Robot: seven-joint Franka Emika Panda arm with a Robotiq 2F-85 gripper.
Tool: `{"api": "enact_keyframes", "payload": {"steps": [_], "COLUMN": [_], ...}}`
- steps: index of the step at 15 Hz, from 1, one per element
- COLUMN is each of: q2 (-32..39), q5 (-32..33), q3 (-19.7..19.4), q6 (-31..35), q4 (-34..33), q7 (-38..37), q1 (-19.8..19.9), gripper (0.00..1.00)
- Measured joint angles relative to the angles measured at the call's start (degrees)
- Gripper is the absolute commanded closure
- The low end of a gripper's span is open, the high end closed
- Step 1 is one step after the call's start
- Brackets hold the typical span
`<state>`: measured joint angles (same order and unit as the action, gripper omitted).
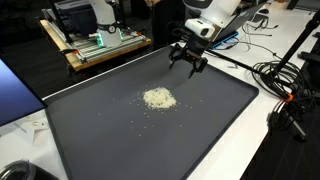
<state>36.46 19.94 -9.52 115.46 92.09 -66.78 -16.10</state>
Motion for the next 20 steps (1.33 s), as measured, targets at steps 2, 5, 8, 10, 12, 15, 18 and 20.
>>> {"api": "enact_keyframes", "payload": {"steps": [2, 5, 8, 10, 12, 15, 18, 20], "q2": [-2.1, -7.1, -13.1, -17.4, -21.6, -27.1, -30.8, -32.4], "q5": [0.4, 1.7, 4.8, 6.4, 6.6, 5.1, -2.3, -11.0], "q3": [0.6, 1.5, 1.7, 1.7, 1.8, 2.5, 3.5, 4.5], "q6": [1.9, 8.0, 15.0, 20.7, 26.8, 34.9, 41.2, 43.8], "q4": [2.6, 10.2, 18.8, 24.9, 31.2, 39.6, 46.0, 49.3], "q7": [0.2, 0.4, 0.5, 0.7, 3.0, 9.5, 20.0, 29.2], "q1": [0.0, 0.0, 0.1, 0.9, 2.6, 6.5, 10.7, 12.9], "gripper": [0.00, 0.00, 0.00, 0.00, 0.00, 0.00, 0.00, 0.00]}}
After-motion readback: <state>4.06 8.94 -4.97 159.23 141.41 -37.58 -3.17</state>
